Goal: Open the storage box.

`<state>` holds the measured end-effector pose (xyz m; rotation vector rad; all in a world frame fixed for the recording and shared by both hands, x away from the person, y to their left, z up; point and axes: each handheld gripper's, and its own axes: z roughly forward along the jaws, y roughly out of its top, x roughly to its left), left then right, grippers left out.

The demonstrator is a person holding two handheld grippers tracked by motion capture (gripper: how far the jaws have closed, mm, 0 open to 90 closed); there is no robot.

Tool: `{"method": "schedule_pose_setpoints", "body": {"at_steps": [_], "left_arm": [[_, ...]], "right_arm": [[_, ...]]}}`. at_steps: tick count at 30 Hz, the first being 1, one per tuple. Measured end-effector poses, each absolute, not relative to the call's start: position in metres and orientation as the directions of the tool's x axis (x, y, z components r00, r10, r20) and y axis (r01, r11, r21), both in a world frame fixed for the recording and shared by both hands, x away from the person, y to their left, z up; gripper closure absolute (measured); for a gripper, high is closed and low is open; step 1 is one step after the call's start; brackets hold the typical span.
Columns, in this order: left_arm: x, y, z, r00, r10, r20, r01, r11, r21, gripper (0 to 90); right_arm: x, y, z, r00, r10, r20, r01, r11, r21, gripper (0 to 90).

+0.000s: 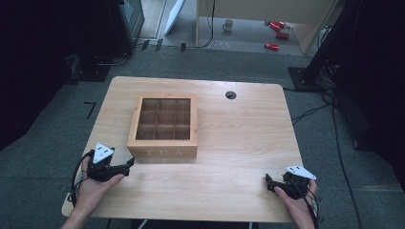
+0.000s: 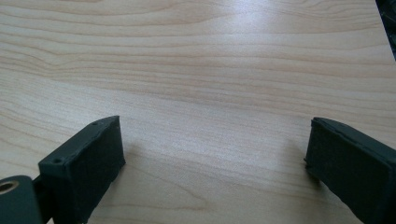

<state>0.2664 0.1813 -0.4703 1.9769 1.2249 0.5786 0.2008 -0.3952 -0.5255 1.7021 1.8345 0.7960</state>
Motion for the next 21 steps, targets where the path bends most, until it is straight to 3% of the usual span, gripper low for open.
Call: {"method": "schedule_pose_setpoints", "body": {"at_steps": [2,21], "left_arm": [[0.27,0.178,-0.467,0.452,0.892,-0.006,0.568,-0.283,0.773,21.4],[0.287,0.169,-0.464,0.453,0.885,-0.104,0.586,-0.208,0.783,36.5]], "right_arm": [[0.2,-0.395,-0.525,-0.081,0.996,0.026,0.699,0.038,0.714,4.3],[0.203,-0.375,-0.511,-0.111,0.993,0.029,0.654,0.051,0.755,6.1]]}}
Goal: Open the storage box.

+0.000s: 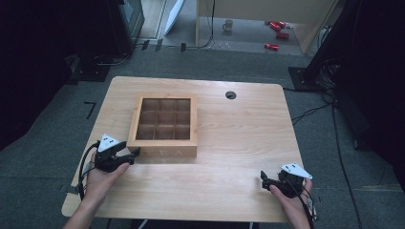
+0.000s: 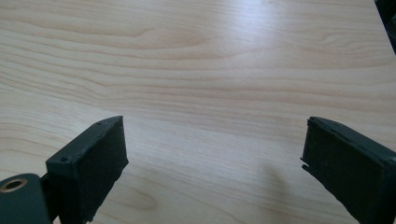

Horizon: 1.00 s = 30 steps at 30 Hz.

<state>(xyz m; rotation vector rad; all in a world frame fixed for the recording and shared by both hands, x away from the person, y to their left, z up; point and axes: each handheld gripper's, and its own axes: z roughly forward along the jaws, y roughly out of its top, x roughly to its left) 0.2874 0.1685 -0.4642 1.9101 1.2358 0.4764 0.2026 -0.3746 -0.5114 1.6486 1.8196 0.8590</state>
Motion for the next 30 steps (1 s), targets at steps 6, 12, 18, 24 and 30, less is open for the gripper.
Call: {"method": "schedule_pose_setpoints", "body": {"at_steps": [6,12,18,24,30], "left_arm": [[0.287,0.168,-0.464,0.472,0.874,-0.119,0.573,-0.202,0.794,41.1],[0.287,0.173,-0.458,0.461,0.874,-0.152,0.564,-0.156,0.811,46.9],[0.287,0.173,-0.457,0.46,0.875,-0.15,0.561,-0.156,0.813,48.8],[0.285,0.171,-0.461,0.469,0.872,-0.14,0.569,-0.178,0.803,46.0],[0.286,0.168,-0.467,0.468,0.876,-0.118,0.578,-0.203,0.791,44.2]], "right_arm": [[0.207,-0.361,-0.498,-0.147,0.988,0.038,0.632,0.064,0.773,6.3],[0.216,-0.332,-0.478,-0.219,0.975,0.04,0.594,0.1,0.799,6.4],[0.224,-0.313,-0.467,-0.258,0.965,0.04,0.575,0.12,0.81,6.4],[0.23,-0.3,-0.46,-0.282,0.958,0.05,0.565,0.123,0.816,6.4],[0.237,-0.282,-0.453,-0.321,0.946,0.043,0.55,0.149,0.822,6.4]]}}
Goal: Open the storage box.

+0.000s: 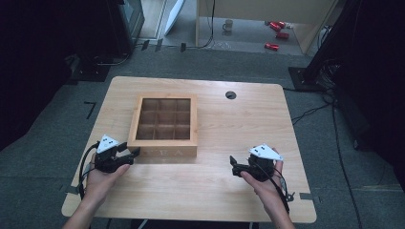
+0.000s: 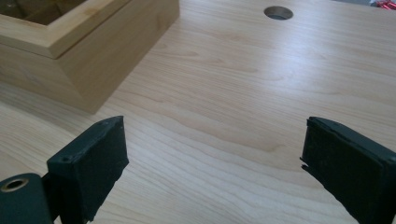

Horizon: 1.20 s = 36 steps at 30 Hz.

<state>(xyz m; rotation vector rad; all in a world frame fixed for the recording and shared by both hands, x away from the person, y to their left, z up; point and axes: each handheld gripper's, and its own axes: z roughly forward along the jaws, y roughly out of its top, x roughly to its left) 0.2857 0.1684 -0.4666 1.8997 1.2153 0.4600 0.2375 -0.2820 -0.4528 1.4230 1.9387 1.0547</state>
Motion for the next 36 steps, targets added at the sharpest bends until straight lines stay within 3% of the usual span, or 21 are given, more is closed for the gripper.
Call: {"method": "schedule_pose_setpoints", "body": {"at_steps": [23,36], "left_arm": [[0.287,0.171,-0.462,0.482,0.867,-0.126,0.568,-0.2,0.798,43.6],[0.288,0.178,-0.471,0.471,0.865,-0.172,0.605,-0.175,0.777,53.4]], "right_arm": [[0.258,-0.215,-0.438,-0.437,0.899,0.033,0.502,0.214,0.838,6.4],[0.263,-0.199,-0.439,-0.457,0.888,0.041,0.505,0.221,0.834,6.4]]}}
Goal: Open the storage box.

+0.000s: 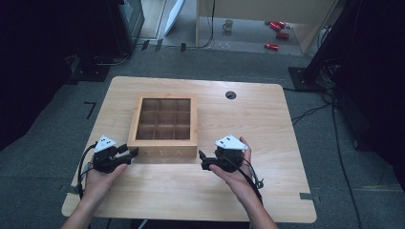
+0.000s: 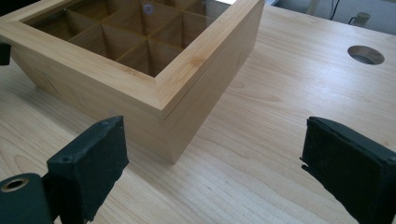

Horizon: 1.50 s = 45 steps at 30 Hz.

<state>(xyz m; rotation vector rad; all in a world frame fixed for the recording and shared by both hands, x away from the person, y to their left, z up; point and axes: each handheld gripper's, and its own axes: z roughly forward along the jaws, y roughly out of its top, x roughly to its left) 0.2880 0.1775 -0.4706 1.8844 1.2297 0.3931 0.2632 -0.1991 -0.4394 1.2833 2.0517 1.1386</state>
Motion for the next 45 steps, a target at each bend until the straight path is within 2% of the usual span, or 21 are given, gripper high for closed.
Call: {"method": "schedule_pose_setpoints", "body": {"at_steps": [5,30,45], "left_arm": [[0.288,0.181,-0.47,0.473,0.86,-0.191,0.61,-0.164,0.775,57.3],[0.287,0.18,-0.465,0.464,0.868,-0.178,0.586,-0.15,0.796,59.5],[0.289,0.177,-0.452,0.487,0.859,-0.157,0.557,-0.168,0.813,60.3]], "right_arm": [[0.265,-0.199,-0.441,-0.456,0.889,0.044,0.509,0.22,0.832,6.4],[0.273,-0.185,-0.445,-0.49,0.869,0.07,0.515,0.223,0.828,6.4],[0.286,-0.163,-0.452,-0.53,0.844,0.082,0.521,0.248,0.817,6.4]]}}
